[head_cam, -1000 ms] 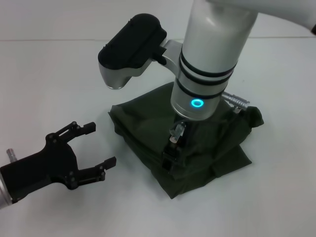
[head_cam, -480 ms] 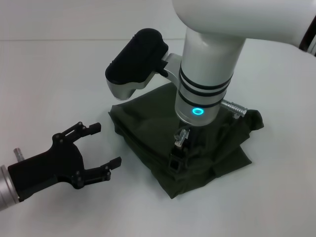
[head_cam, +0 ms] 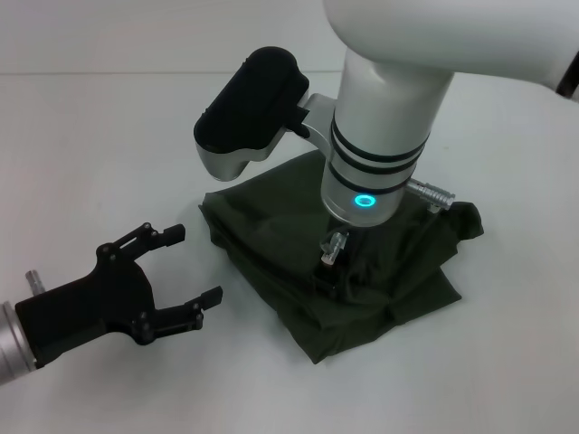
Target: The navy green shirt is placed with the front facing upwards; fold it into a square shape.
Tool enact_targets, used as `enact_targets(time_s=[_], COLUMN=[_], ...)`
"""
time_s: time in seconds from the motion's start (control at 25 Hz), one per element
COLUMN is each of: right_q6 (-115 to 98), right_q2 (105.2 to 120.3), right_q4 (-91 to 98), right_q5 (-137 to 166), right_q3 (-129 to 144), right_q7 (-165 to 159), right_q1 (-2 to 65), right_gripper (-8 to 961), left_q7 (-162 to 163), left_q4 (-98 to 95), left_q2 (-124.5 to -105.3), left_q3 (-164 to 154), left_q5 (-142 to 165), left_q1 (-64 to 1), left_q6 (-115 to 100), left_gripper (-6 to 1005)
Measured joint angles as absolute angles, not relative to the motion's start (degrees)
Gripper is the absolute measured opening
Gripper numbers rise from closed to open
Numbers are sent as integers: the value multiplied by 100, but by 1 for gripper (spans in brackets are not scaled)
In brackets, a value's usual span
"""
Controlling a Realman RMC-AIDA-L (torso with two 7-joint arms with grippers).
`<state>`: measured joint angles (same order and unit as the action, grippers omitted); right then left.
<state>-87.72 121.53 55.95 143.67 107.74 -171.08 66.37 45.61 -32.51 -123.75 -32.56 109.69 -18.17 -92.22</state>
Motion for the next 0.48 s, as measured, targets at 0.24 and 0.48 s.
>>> enact_targets(time_s=[0.24, 0.48], right_q6=[-8854, -9033], right_q2=[12103, 12042], right_q4=[5895, 6144], right_q5=[14508, 14637], right_q3=[10696, 10326], right_q7=[-17026, -16711], right_q1=[6445, 6179], right_gripper=[241, 151], left_q7=[4561, 4580], left_q4=[-3232, -3169], left_q2=[-12383, -12383], left_q3=[-3254, -3232], left_q5=[10969, 10934], left_q1=[-1830, -1855], left_q6=[-9151, -9142], left_gripper=[919, 920])
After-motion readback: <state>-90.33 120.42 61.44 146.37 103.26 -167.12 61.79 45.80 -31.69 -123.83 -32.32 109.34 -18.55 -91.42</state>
